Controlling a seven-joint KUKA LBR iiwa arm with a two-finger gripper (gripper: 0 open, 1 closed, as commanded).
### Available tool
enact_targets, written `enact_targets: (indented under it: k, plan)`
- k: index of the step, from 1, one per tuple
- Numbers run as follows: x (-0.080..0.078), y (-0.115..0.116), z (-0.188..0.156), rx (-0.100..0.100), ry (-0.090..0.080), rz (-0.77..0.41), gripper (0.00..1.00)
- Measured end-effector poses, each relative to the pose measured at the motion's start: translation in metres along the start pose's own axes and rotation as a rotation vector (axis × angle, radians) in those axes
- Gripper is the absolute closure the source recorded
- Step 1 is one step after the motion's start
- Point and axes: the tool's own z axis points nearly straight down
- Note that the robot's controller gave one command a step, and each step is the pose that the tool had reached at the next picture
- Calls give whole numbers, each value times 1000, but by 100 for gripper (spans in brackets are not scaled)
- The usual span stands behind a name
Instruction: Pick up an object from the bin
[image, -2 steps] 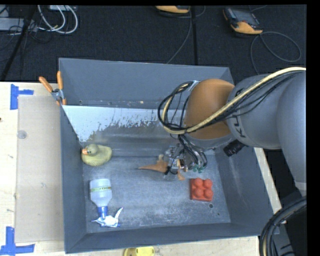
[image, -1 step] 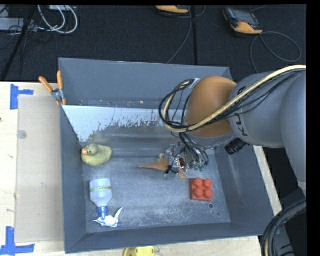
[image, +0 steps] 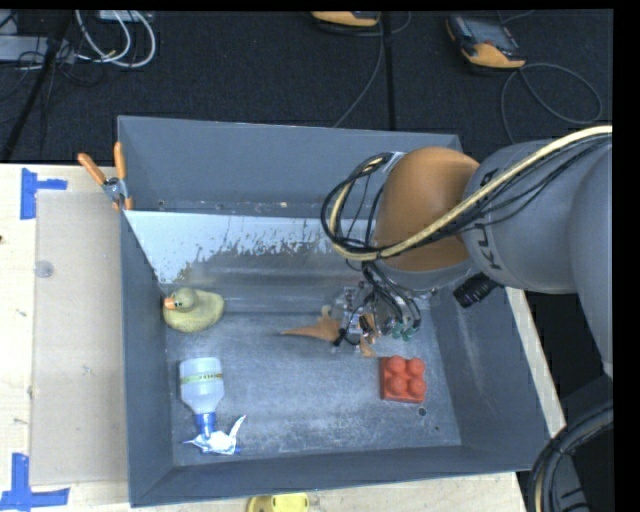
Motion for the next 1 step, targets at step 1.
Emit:
enact_targets:
  k: [1]
  plan:
    - [0, 0, -18, 0, -1, 0, 100]
